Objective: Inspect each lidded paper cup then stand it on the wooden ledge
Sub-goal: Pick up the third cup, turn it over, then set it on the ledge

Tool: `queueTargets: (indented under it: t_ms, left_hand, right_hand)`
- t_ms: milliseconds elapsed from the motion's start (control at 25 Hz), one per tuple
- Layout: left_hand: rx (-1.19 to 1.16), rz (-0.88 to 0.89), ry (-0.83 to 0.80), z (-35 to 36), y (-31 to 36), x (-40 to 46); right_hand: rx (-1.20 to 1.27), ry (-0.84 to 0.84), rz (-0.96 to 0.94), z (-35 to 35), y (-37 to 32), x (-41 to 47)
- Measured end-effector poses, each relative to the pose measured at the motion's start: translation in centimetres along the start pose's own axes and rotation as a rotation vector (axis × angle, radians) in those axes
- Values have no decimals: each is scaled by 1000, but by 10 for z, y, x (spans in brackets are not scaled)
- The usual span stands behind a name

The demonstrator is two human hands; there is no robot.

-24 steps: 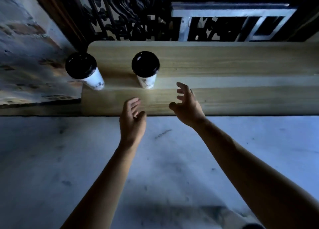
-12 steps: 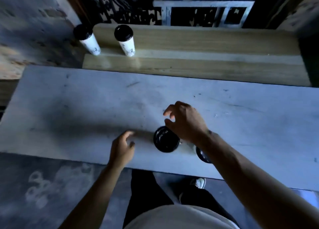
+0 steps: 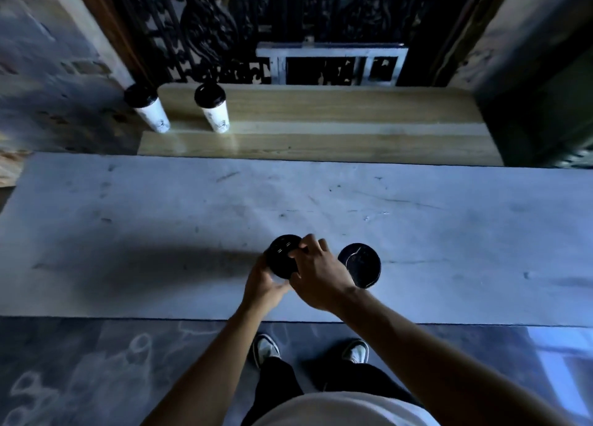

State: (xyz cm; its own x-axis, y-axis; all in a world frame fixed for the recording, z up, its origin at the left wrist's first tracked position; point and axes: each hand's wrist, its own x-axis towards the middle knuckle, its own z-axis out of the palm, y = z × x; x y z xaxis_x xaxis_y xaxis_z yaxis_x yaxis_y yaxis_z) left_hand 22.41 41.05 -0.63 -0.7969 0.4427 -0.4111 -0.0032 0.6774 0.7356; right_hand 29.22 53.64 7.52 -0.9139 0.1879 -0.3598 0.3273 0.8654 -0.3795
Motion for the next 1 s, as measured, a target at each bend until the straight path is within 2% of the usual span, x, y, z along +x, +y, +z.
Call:
queueTargets:
  t_ms: [160,320,360,480,600,760,1000]
  left_hand:
    - [-29,90,10,-20,-11,-11]
    - [98,149,6,-60,-14,-32]
    - [160,154,-8,-69,-12,-35]
    - [329,181,-2,-93,-3,-45]
    - [446,225,34,-109,5,-48]
    - [623,299,106,-118,15,-49]
    - [639,335,205,-129,24,-45]
  right_hand:
    - [113,64,159,8,-11,6]
    - [117,73,128,13,-34,18]
    - [247,77,165,15,-40,21]
    - [887,129,309,16,-56,30]
    - [1173,98,347,11,-67,33]
    - [1206,97,334,4,-79,34]
    - [873,180,187,-8,-93,41]
